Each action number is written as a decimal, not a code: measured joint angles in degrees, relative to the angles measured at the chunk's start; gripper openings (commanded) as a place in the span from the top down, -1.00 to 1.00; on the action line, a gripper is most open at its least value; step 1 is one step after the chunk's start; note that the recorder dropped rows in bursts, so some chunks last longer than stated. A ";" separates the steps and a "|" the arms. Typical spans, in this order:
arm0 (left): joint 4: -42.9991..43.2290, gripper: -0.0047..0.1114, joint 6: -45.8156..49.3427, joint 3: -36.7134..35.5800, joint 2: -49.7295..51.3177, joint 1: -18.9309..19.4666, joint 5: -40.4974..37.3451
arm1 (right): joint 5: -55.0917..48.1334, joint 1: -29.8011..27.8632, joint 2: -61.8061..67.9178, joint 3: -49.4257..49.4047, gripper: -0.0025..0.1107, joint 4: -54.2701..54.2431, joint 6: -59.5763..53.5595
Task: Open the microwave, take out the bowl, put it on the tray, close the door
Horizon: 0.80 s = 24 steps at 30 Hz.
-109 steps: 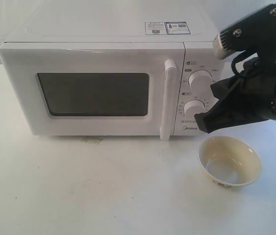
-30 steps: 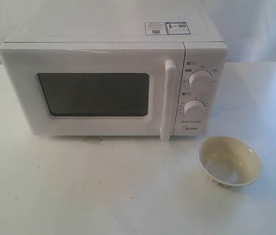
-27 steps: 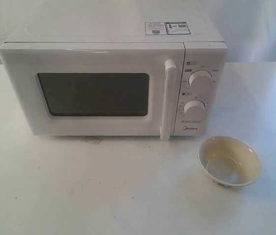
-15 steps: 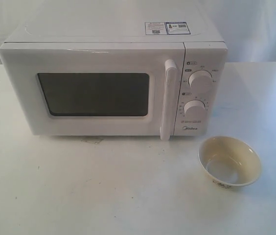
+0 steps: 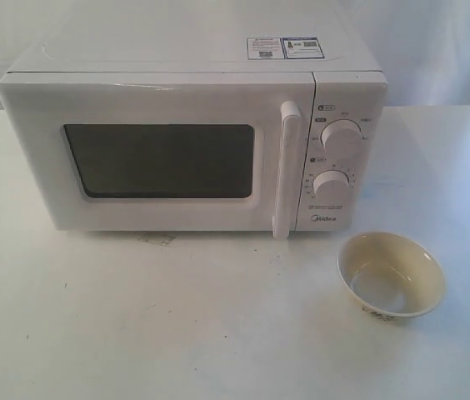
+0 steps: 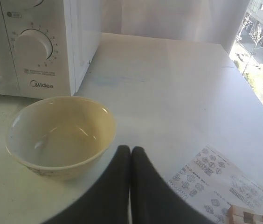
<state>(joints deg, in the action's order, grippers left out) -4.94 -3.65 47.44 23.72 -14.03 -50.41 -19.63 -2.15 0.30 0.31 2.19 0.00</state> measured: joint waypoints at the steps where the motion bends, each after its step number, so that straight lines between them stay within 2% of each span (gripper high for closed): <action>1: 0.00 0.92 0.00 0.00 0.00 0.00 0.00 | 0.00 0.00 0.00 0.00 0.96 0.00 0.00; 24: 0.12 0.92 1.36 -0.08 0.00 0.00 0.60 | 0.00 0.00 0.00 0.00 0.96 0.00 0.00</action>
<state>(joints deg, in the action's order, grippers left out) -4.83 -2.29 47.36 23.72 -14.03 -49.81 -19.63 -2.15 0.30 0.31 2.19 0.00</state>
